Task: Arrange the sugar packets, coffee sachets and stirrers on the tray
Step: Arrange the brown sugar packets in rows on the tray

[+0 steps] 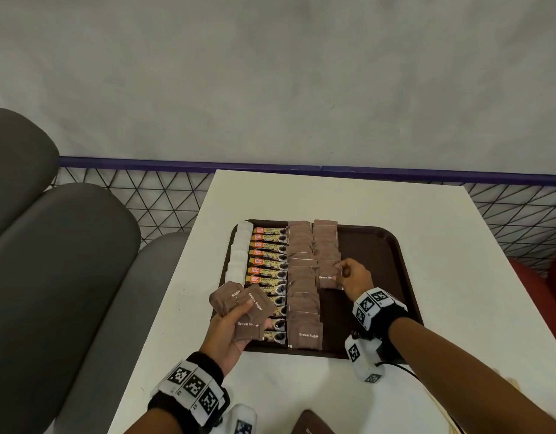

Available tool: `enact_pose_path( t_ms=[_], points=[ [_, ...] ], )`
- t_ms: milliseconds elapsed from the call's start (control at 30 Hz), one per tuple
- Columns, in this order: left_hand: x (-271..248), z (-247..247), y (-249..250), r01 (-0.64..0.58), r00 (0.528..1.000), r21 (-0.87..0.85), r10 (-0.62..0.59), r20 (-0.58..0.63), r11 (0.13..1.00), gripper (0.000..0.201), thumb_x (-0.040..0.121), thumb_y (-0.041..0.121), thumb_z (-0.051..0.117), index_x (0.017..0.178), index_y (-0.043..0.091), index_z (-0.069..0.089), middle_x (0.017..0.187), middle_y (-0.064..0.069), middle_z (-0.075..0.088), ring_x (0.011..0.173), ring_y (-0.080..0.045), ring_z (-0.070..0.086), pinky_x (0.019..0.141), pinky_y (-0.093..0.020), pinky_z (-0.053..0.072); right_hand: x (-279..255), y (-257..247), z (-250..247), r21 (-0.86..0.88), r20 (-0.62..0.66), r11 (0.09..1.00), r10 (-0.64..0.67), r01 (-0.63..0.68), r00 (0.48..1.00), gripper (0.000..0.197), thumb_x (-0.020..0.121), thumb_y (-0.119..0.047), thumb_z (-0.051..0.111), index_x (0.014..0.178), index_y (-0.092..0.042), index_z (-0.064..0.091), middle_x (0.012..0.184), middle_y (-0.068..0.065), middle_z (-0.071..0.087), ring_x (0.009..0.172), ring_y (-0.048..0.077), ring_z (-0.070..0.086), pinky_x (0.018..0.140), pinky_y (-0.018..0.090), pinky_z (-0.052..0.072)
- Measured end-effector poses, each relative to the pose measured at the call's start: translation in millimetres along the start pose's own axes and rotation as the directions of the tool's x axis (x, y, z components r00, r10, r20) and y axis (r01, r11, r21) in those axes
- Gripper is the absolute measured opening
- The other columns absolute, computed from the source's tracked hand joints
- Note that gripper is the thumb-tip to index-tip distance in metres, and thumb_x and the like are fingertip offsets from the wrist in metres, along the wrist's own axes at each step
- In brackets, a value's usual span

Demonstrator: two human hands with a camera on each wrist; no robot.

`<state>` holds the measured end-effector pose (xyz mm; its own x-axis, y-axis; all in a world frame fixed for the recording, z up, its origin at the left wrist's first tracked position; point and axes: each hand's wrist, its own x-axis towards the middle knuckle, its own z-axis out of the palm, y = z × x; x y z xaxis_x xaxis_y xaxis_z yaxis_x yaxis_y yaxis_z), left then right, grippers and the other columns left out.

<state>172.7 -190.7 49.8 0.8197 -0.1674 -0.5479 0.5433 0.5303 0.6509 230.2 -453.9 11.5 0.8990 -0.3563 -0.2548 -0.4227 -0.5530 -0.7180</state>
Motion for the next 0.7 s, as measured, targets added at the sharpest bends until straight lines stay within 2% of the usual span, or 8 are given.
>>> enact_pose_path(
  t_ms=[67, 133, 200, 267, 367, 500, 600, 700],
  points=[
    [2, -2, 0, 0.005, 1.0, -0.006, -0.005, 0.001, 1.0, 0.03, 0.089, 0.002, 0.053, 0.119, 0.006, 0.056, 0.098, -0.016, 0.072, 0.084, -0.027, 0.071, 0.066, -0.039, 0.058, 1, -1, 5, 0.005, -0.034, 1.0, 0.025, -0.025, 0.999, 0.019, 0.081, 0.003, 0.06, 0.09, -0.013, 0.056, 0.065, -0.006, 0.046, 0.072, 0.018, 0.051, 0.065, 0.025, 0.04],
    [2, -3, 0, 0.016, 1.0, -0.02, -0.016, 0.008, 1.0, 0.029, 0.089, 0.002, 0.053, 0.118, 0.007, 0.055, 0.096, -0.016, 0.072, 0.082, -0.027, 0.071, 0.067, -0.041, 0.058, 1, -1, 9, -0.023, -0.065, 0.999, 0.031, -0.032, 0.997, 0.018, 0.082, 0.002, 0.059, 0.087, -0.013, 0.051, 0.066, -0.006, 0.046, 0.071, 0.018, 0.05, 0.059, 0.024, 0.039],
    [1, -3, 1, 0.025, 1.0, -0.031, -0.025, 0.019, 0.999, 0.026, 0.09, 0.002, 0.051, 0.114, 0.007, 0.056, 0.091, -0.015, 0.073, 0.078, -0.026, 0.072, 0.064, -0.041, 0.058, 1, 0, 12, -0.051, -0.081, 0.999, 0.016, -0.02, 0.997, 0.016, 0.082, 0.001, 0.058, 0.086, -0.012, 0.049, 0.072, -0.002, 0.049, 0.072, 0.019, 0.049, 0.056, 0.023, 0.037],
    [1, -3, 1, 0.029, 0.999, -0.026, -0.028, 0.018, 0.999, 0.029, 0.089, 0.001, 0.051, 0.117, 0.005, 0.055, 0.092, -0.016, 0.073, 0.078, -0.027, 0.072, 0.063, -0.041, 0.058, -1, 0, 14, -0.074, -0.097, 0.997, 0.002, -0.01, 0.995, 0.014, 0.082, 0.003, 0.057, 0.091, -0.007, 0.051, 0.087, 0.006, 0.051, 0.079, 0.021, 0.05, 0.066, 0.026, 0.038],
    [0, -3, 1, 0.012, 1.0, 0.0, -0.012, 0.003, 1.0, 0.031, 0.088, 0.0, 0.054, 0.119, 0.005, 0.056, 0.1, -0.018, 0.07, 0.08, -0.026, 0.072, 0.062, -0.04, 0.06, -5, -1, 15, -0.101, -0.162, 0.994, -0.047, 0.031, 0.986, 0.024, 0.079, 0.004, 0.061, 0.099, -0.003, 0.051, 0.106, 0.014, 0.049, 0.097, 0.028, 0.049, 0.082, 0.034, 0.043],
    [-6, 0, 3, -0.01, 1.0, 0.044, 0.01, -0.005, 0.999, 0.025, 0.088, 0.002, 0.057, 0.112, 0.008, 0.06, 0.097, -0.014, 0.072, 0.078, -0.023, 0.072, 0.053, -0.035, 0.058, -17, -7, 13, -0.136, -0.21, 0.984, -0.142, 0.114, 0.967, 0.039, 0.082, -0.012, 0.066, 0.115, -0.005, 0.047, 0.12, 0.014, 0.043, 0.111, 0.027, 0.044, 0.089, 0.035, 0.043],
    [-8, 2, 3, -0.027, 1.0, 0.069, 0.028, -0.01, 0.997, 0.033, 0.087, 0.004, 0.059, 0.119, 0.006, 0.057, 0.107, -0.017, 0.069, 0.081, -0.023, 0.071, 0.053, -0.034, 0.057, -38, -18, 14, -0.106, -0.138, 0.968, -0.24, 0.227, 0.961, 0.04, 0.087, -0.024, 0.059, 0.121, -0.007, 0.045, 0.124, 0.009, 0.04, 0.117, 0.021, 0.04, 0.096, 0.033, 0.041],
    [-11, 6, 1, -0.042, 0.999, 0.075, 0.044, -0.019, 0.996, 0.036, 0.086, 0.004, 0.06, 0.122, 0.005, 0.055, 0.11, -0.02, 0.066, 0.082, -0.024, 0.071, 0.057, -0.035, 0.058, -65, -29, 19, 0.024, 0.006, 0.944, -0.328, 0.328, 0.945, 0.031, 0.093, -0.031, 0.049, 0.117, -0.011, 0.046, 0.119, 0.002, 0.042, 0.106, 0.011, 0.045, 0.093, 0.026, 0.04]
  ],
)
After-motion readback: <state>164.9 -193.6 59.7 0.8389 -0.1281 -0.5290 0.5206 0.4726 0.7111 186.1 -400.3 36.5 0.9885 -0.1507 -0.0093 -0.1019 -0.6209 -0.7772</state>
